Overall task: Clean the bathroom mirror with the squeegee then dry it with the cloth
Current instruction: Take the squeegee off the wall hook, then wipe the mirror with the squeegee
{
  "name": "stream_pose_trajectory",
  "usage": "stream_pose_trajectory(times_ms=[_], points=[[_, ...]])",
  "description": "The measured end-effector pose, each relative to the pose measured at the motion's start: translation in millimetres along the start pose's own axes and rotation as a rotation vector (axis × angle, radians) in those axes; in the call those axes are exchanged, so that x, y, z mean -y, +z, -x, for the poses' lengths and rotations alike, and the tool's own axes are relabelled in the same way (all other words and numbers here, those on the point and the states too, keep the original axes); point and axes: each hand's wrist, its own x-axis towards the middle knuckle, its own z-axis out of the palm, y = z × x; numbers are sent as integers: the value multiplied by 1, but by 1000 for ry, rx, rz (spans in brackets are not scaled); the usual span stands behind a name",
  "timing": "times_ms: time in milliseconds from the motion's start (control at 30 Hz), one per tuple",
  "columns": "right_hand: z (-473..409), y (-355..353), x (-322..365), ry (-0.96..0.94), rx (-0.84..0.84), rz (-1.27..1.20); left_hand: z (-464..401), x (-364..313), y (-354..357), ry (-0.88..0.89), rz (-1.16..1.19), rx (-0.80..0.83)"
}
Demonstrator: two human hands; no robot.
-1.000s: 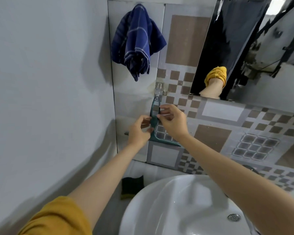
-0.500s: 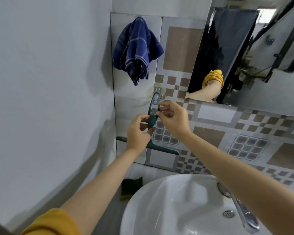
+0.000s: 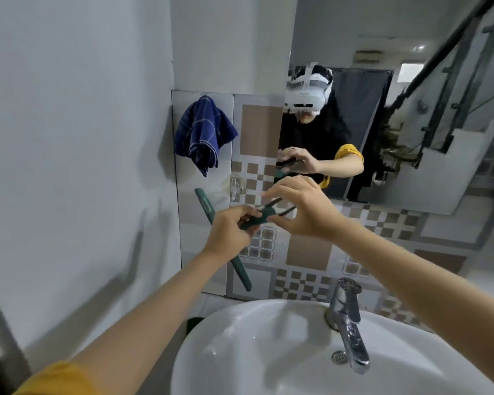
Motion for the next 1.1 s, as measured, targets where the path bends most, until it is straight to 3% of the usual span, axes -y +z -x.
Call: stream_pose_trajectory(times_ms=[267, 567, 967, 1100], points=[[26, -61, -12, 1, 72, 49, -22, -69, 7, 190, -80, 41], [48, -138, -33, -53, -72, 233, -50, -114, 16, 397, -451, -25], [54, -220, -63, -114, -94, 369, -101, -177, 48, 512, -363, -50], [36, -239, -82, -75, -147, 433, -133, -180, 50, 517, -400, -143]])
